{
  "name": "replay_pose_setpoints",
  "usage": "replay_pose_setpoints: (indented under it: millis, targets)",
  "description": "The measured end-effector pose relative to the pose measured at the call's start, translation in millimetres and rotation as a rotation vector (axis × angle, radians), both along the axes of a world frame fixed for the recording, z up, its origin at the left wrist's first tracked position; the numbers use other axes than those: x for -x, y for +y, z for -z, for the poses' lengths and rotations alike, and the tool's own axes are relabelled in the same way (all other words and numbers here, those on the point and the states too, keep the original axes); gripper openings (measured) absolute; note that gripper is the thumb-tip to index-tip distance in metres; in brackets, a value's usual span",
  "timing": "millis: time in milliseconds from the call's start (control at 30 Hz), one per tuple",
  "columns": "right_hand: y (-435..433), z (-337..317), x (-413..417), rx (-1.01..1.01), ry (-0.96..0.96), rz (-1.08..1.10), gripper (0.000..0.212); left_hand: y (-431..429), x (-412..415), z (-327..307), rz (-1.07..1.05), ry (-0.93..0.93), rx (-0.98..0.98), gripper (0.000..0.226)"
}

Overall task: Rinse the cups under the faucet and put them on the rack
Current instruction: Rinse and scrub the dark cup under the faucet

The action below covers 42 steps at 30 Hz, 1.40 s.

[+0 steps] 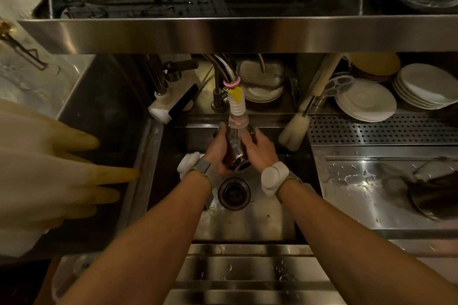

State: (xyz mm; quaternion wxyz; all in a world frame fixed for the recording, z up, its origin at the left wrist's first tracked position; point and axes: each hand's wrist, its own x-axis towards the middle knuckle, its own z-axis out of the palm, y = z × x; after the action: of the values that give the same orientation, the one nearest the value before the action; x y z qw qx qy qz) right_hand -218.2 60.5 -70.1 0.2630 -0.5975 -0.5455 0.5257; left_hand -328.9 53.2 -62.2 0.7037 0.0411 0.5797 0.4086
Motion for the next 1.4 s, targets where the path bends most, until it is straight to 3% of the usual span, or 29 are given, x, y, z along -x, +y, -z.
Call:
replay_pose_setpoints:
  millis: [200,333,400,533,633,767,833,933,1000,1033,1167,1233,1300,1333,1400]
  targets:
    - [-3,-3,-2,-0.199,-0.114,-0.182,0.027,-9,-4,14,-0.064,-0.024,0.089,0.077]
    - [-6,4,-16,-0.050,-0.067,-0.176,0.021,-17,-9,10,-0.050,0.013,-0.027,0.045]
    - [-3,4,-18,0.041,-0.012,-0.120,0.026,-14,-10,7,-0.053,0.176,-0.069,0.033]
    - [7,5,-13,0.127,0.021,0.067,0.047,-5,-3,4,-0.010,0.521,-0.174,0.076]
    - [16,7,-9,0.178,0.031,0.168,0.059,-9,6,-5,0.062,0.408,-0.177,0.065]
    - [14,12,-4,0.268,0.024,0.140,0.056,-17,3,-4,0.016,0.081,-0.161,0.039]
    - [12,12,-5,0.281,0.039,0.171,0.054,-18,-4,-7,0.030,0.047,-0.146,0.036]
    - [14,7,-15,0.224,-0.049,0.178,0.050,-9,-11,-12,0.057,0.245,-0.142,0.042]
    - [16,4,-16,0.193,-0.085,0.122,0.049,-3,-15,-7,0.128,0.536,-0.157,0.075]
    - [16,0,-14,0.205,-0.045,0.085,0.054,-2,-18,-9,0.185,0.650,-0.174,0.081]
    - [14,1,-3,0.254,0.109,0.018,0.085,-3,-16,-13,0.239,0.665,-0.236,0.042]
    - [17,17,1,0.261,0.144,0.033,0.092,-8,-2,-8,0.162,0.601,-0.198,0.042]
    - [21,26,5,0.313,0.154,0.074,0.118,-12,6,-3,0.083,0.639,-0.210,0.037]
    - [21,25,7,0.299,0.159,0.069,0.120,-13,9,-4,0.056,0.699,-0.218,0.034]
    - [16,10,9,0.247,0.125,0.034,0.104,-11,15,-1,0.034,0.794,-0.215,0.037]
